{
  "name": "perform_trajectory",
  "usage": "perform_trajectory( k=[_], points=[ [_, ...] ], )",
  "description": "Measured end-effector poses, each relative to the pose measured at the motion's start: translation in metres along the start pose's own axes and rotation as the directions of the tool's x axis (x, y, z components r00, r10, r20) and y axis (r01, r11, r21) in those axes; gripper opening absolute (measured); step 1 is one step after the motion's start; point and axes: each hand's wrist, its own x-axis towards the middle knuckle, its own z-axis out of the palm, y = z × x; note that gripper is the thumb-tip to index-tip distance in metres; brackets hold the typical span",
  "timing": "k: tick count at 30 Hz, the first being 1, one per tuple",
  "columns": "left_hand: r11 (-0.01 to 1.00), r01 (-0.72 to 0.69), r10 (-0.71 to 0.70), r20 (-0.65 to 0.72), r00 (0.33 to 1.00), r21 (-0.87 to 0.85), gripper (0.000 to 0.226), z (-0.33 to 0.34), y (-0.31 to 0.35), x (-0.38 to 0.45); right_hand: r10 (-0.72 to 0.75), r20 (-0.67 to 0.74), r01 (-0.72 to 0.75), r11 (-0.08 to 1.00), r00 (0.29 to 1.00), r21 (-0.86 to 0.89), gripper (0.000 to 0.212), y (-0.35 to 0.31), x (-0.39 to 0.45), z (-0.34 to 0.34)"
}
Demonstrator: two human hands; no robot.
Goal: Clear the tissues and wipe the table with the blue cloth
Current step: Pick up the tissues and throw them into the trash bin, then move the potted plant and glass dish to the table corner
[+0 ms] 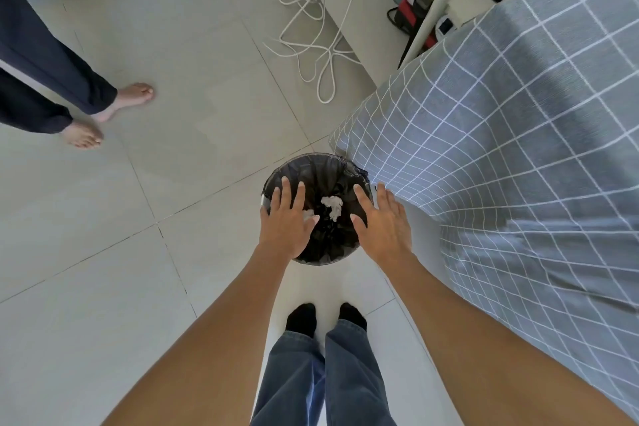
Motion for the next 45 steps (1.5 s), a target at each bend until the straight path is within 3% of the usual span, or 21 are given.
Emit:
perform_trajectory(
  k=[8,18,25,36,45],
  points=[
    [0.999,0.008,-0.007,-0.029,1.0,0.034,0.066,-0.057,0.011,-0.031,0.013,-0.023,-0.012,0.999,1.0,0.034,0.058,-0.011,-0.033,-0.048],
    [0.997,-0.05,0.055,-0.091,0.994,0.058,0.063,-0.169,0.044,-0.115,0.057,-0.046,-0.049,0.988,0.997,0.147,0.057,-0.036,-0.113,-0.164],
    [0.979,-0.177,0.19,-0.132,0.973,0.105,0.062,-0.237,0.081,-0.177,0.16,-0.159,-0.127,0.972,0.974,0.197,0.058,-0.028,-0.183,-0.25],
    [0.855,-0.438,0.492,-0.17,0.854,0.276,0.066,-0.299,0.194,-0.204,0.457,-0.32,-0.355,0.875,0.83,0.329,0.055,0.074,-0.261,-0.324],
    [0.715,-0.608,0.664,-0.065,0.745,0.344,0.067,-0.271,0.335,-0.244,0.651,-0.279,-0.527,0.746,0.706,0.407,0.054,0.176,-0.354,-0.31]
  ],
)
